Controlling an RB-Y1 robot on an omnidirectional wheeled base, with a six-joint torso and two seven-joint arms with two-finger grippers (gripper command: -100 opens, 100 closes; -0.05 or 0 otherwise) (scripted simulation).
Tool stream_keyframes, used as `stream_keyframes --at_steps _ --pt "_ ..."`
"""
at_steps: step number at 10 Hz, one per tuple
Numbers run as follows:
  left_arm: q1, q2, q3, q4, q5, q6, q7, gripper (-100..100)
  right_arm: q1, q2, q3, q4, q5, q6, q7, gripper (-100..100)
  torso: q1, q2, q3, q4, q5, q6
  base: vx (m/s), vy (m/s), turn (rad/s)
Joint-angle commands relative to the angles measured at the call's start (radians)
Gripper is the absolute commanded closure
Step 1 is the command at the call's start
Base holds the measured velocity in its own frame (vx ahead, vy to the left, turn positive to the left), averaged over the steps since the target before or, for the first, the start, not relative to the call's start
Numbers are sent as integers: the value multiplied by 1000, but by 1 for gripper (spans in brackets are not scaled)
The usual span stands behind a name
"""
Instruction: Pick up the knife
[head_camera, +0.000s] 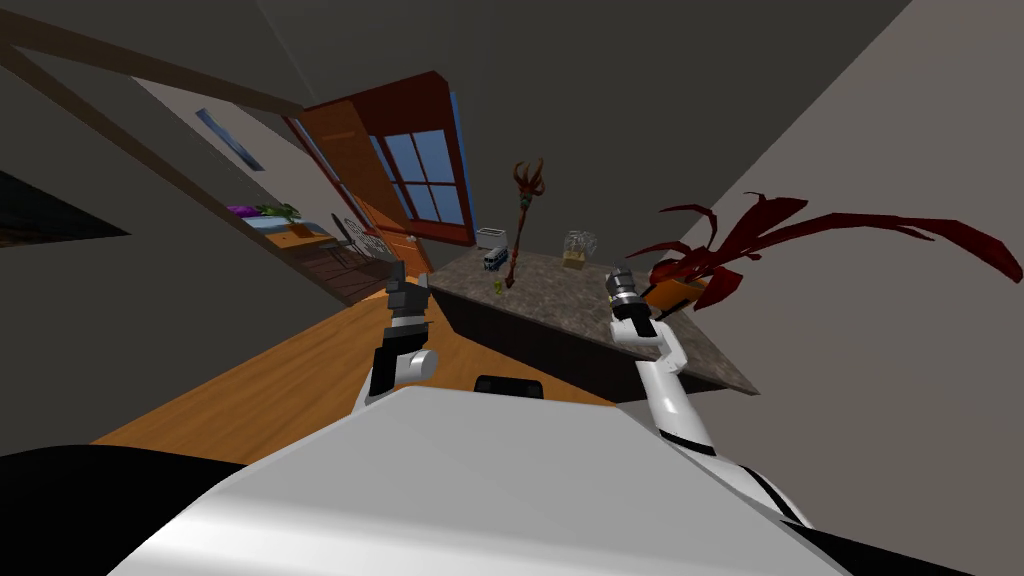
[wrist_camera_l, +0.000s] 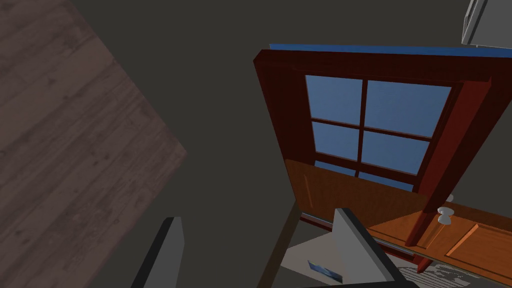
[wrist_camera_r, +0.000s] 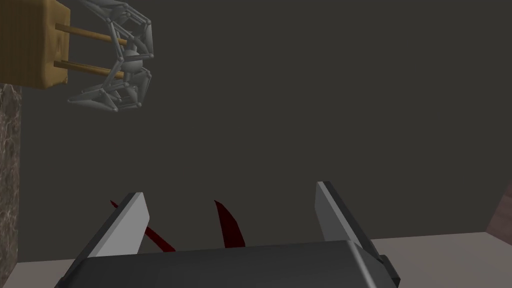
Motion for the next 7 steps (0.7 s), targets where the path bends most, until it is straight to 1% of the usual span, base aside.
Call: stream_keyframes --at_steps 1,2,3,4,5,6,7 --pt "0 0 0 0 0 0 0 0 -50 -42 -15 50 -8 50 -49 -100 0 0 0 0 0 0 -5 88 92" --pt "0 0 0 0 0 0 0 0 -72 -42 -15 69 -8 53 -49 -100 0 0 0 0 0 0 -3 67 40" --pt "0 0 0 0 0 0 0 0 -74 -42 -15 83 -8 53 -49 -100 -1 0 0 0 0 0 -1 23 -1" --pt "0 0 0 0 0 0 0 0 -118 -78 -29 121 -16 102 -93 -100 -3 1 0 0 -1 0 6 51 81" --pt "0 0 0 0 0 0 0 0 -129 -78 -29 146 -16 102 -93 -100 -2 0 0 0 -1 0 5 56 62" --pt "0 0 0 0 0 0 0 0 -165 -113 -42 177 -25 142 -137 -100 -2 0 0 0 -1 0 -3 77 121" --pt "0 0 0 0 0 0 0 0 -183 -113 -42 198 -25 153 -137 -100 -1 0 0 0 0 0 1 61 46"
